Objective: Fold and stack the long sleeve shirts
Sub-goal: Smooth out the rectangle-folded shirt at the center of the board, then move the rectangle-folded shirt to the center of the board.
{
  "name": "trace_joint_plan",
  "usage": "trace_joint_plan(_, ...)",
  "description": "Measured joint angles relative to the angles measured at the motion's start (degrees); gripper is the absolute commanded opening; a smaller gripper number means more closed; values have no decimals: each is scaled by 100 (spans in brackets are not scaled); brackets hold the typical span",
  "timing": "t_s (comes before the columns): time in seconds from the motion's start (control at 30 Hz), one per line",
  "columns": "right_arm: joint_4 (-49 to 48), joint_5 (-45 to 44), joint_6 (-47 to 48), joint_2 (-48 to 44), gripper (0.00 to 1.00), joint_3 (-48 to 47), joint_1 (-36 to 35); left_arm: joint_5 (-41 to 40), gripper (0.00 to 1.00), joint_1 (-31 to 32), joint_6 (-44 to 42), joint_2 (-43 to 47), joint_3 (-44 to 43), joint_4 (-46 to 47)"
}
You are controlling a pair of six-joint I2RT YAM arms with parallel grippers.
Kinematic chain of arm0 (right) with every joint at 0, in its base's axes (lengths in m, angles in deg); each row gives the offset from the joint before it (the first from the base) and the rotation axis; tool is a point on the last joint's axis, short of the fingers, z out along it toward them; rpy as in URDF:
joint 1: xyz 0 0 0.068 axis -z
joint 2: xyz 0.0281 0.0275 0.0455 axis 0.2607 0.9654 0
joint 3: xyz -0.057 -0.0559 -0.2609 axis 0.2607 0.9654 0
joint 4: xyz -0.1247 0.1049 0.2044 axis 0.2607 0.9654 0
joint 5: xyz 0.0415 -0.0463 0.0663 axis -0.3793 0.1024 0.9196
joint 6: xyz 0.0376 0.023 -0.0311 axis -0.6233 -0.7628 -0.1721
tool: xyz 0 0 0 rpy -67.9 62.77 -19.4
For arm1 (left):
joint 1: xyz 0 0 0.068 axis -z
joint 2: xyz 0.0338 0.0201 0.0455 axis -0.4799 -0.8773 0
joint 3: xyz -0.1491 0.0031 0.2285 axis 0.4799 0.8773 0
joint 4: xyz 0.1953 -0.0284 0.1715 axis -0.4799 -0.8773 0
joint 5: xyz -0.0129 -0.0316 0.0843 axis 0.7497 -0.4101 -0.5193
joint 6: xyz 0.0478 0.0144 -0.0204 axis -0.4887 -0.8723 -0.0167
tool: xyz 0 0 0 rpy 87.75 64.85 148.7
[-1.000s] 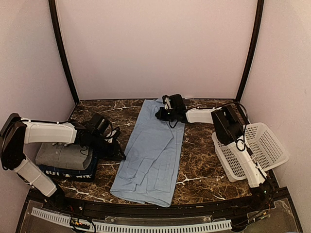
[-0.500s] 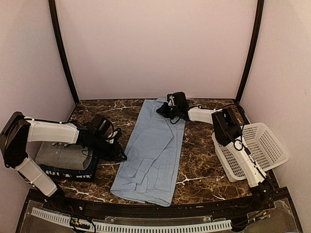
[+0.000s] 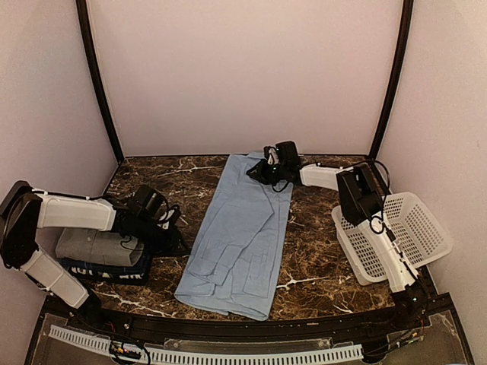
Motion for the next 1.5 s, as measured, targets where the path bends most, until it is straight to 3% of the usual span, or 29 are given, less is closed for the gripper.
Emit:
trace_joint_plan(0.33, 485, -208, 789, -1657, 20, 1530, -120, 160, 25, 2, 66, 2, 354, 304)
trace_joint_plan(0.6, 509, -494, 1220, -3086, 15, 3359, -614, 236, 23, 225, 275, 22, 603, 542)
trace_joint_plan(0.9, 431, -826, 1373, -3762, 13, 5069, -988, 234, 20, 811, 789, 26, 822, 968)
trace_joint_plan(1.1, 551, -1054, 1475, -3635, 12, 5038, -890, 186, 19, 1115, 1110, 17, 859, 1196)
trace_joint_plan(1.5, 717, -1080, 1624, -2583, 13, 3670, -503, -133, 22, 1182, 1333, 365, 857, 1071)
